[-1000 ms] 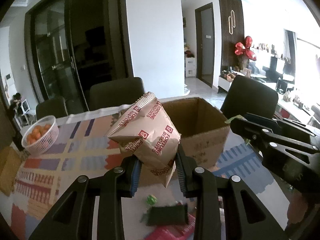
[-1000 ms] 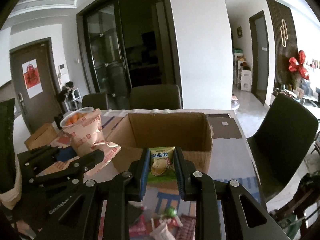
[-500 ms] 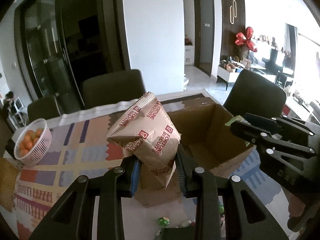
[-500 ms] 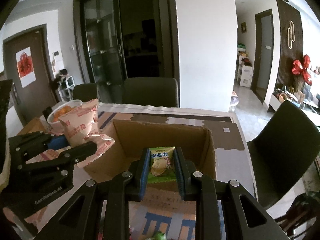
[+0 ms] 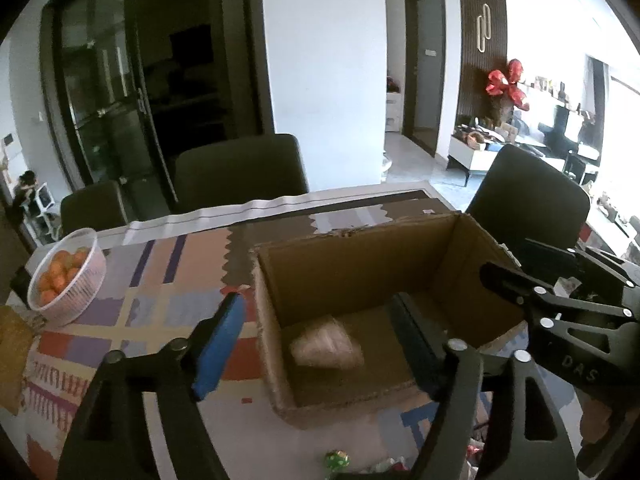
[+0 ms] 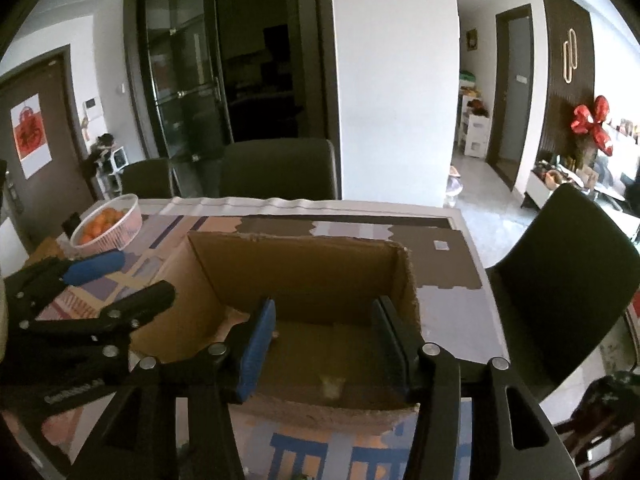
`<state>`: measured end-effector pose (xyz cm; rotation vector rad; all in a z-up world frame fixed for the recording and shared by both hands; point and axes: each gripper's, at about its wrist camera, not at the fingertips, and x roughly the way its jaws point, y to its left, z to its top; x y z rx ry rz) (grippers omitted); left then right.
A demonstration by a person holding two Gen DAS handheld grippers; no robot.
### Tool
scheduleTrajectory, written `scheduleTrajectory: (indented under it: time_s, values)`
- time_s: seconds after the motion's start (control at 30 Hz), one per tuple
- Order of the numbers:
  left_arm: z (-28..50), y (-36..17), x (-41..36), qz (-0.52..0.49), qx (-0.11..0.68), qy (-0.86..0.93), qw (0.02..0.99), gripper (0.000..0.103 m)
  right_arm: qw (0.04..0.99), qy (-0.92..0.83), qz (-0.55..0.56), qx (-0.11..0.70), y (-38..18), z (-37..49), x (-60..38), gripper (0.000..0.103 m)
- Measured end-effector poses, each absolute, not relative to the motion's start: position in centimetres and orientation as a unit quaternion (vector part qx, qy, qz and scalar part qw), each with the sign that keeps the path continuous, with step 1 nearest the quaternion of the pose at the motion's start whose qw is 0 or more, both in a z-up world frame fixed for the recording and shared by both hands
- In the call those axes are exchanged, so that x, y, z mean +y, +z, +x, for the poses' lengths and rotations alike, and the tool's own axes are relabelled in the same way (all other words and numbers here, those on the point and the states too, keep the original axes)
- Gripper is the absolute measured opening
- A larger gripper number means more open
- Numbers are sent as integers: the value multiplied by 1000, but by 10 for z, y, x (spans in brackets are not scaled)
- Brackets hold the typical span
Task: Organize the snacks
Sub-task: 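Carry both snacks over the cardboard box and open both tools to drop them, then move both tools back toward the snack pile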
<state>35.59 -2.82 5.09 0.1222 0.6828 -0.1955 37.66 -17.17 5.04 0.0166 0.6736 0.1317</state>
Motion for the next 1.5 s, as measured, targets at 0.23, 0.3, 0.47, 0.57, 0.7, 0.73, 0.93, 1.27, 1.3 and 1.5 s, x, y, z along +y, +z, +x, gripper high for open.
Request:
scheduleTrajectory:
  time_s: [0.23,0.3,0.47,0.57,0.7,0.73,0.93,1.27,1.3,1.5]
  values:
    - [319,63,-21,59,319,-77,943,88,948,69,2,310,61,339,-166,66]
    - [307,66,-18,54,316,-75,944,90,949,72,4,307,63,327,-166,68]
    - [274,71,-13,44,307,-73,948,93,954,66,-3,293,69,297,-165,70]
    - [257,75,-11,45,298,-65,951,95,956,62,-7,285,71,281,-165,71]
    - [236,76,-10,54,291,-61,953,96,959,64,-16,275,73,260,-164,71]
    - [230,76,-10,55,290,-61,954,97,959,65,-17,274,73,257,-163,71]
    - [204,68,-11,60,295,-54,952,99,962,56,-19,266,67,229,-169,71]
    - [179,42,-17,66,332,-49,940,99,953,48,-13,300,40,201,-177,71]
    - [176,37,-17,63,341,-51,937,99,951,48,-12,306,36,200,-178,71]
    - [169,11,-17,56,380,-50,922,99,939,44,-3,341,12,191,-184,71]
